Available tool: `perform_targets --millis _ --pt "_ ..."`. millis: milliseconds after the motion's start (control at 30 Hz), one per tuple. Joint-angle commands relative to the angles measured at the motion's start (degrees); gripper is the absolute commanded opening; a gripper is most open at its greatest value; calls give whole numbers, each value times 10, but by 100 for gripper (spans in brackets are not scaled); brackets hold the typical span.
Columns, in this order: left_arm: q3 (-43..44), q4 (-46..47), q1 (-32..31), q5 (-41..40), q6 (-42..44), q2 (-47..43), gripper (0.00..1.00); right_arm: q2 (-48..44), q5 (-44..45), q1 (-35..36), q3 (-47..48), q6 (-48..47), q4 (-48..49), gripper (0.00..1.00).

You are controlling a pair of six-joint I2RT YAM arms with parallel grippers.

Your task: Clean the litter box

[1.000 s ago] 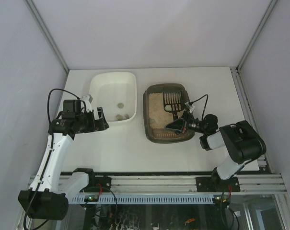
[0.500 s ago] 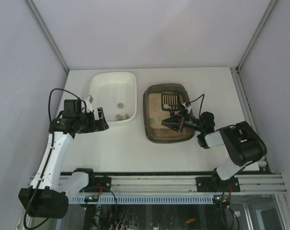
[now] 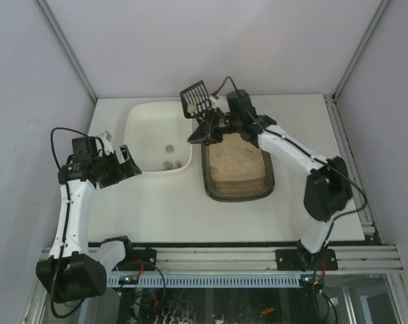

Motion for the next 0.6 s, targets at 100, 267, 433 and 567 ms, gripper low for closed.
perform_targets --millis 100,267,433,567 --pt "47 -1 48 18 5 13 100 227 177 97 313 -211 -421 0" --pt "34 9 70 2 21 6 100 332 335 162 522 -275 -561 0" --pt "23 15 92 -2 34 8 100 362 429 197 575 -323 -583 0" --pt "13 23 97 -23 41 7 100 375 561 240 589 -387 -593 0"
